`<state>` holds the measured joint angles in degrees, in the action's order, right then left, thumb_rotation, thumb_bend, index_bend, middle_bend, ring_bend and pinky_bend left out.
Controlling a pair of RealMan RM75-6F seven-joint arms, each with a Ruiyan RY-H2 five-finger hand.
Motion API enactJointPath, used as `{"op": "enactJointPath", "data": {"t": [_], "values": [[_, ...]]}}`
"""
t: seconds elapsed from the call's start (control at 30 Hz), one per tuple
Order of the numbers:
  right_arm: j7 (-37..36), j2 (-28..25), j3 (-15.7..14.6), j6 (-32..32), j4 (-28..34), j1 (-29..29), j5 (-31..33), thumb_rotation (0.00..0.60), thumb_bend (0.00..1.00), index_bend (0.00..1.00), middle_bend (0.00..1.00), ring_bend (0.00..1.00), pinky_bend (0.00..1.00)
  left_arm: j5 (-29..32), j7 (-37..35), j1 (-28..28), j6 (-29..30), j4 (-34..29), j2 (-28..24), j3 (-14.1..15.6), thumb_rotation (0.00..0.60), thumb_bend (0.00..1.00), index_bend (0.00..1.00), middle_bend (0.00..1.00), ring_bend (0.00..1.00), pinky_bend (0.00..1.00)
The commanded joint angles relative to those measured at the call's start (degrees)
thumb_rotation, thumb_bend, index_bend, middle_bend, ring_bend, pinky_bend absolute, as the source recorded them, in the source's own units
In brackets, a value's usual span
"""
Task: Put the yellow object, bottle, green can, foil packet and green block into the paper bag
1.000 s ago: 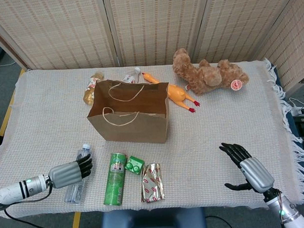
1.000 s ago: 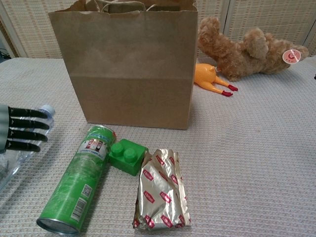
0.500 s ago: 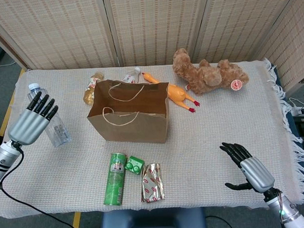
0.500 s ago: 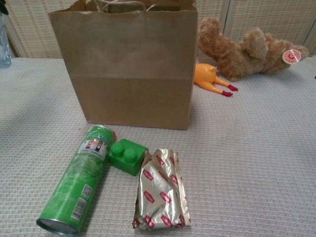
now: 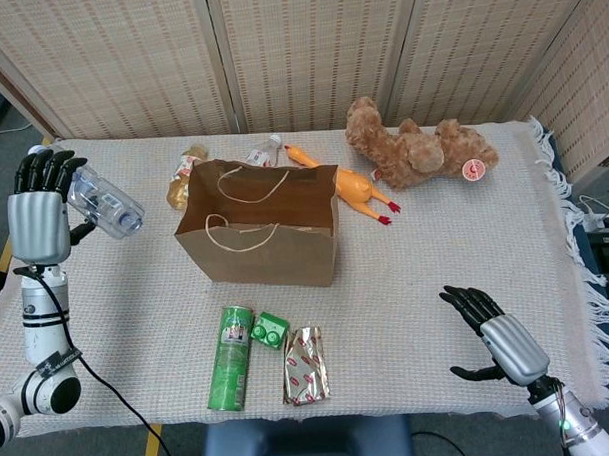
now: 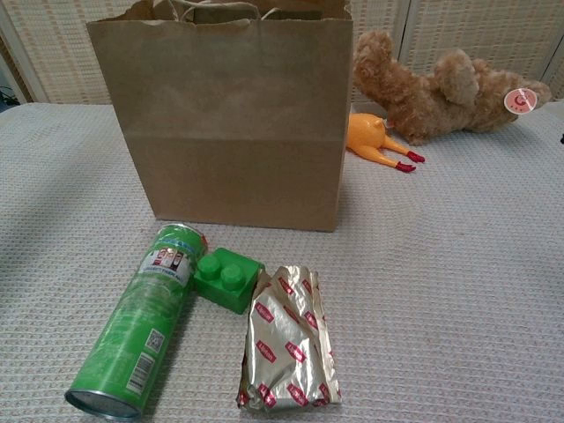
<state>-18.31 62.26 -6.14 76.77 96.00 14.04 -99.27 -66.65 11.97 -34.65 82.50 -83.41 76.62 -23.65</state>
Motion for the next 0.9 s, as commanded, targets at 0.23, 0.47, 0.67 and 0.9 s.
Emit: {"op": "enactJointPath", "data": {"t": [0.23,0.47,0.67,0.9], "values": [[0.04,-0.13,-0.05,-0.21,0.07,0.10,-0.02,0.600,0.03,0.00,0.00,0.00,0.00,22.16,0.09,-5.11,-4.15,-24.08,1.19,-14.07,0.600,0.72,0.69,0.75,0.70,0.77],[-0.31,-0.31,-0.12,-0.25,0.01,0.12,-0.01,0.600,0.03,0.00,0.00,0.00,0.00,28.04,-1.76,-9.20,-4.80,-28.00,3.34,-18.02,0.600,0.72,0.69,0.75,0.70,0.77],[-1.04,-0.58,-0.13,-0.41,-0.11,0.16,0.26,0.600,0.03,0.00,0.00,0.00,0.00,32.38,0.26,-10.01,-3.77,-33.44,3.15,-17.08,0.600,0.72,0.69,0.75,0.70,0.77],[-0.78,-0.67,-0.19,-0.63,0.23,0.28,0.10,0.600,0.03,0.00,0.00,0.00,0.00,30.70,0.59,-11.36,-3.07,-35.53,4.69,-14.21,0.600,0.72,0.69,0.75,0.70,0.77]]}}
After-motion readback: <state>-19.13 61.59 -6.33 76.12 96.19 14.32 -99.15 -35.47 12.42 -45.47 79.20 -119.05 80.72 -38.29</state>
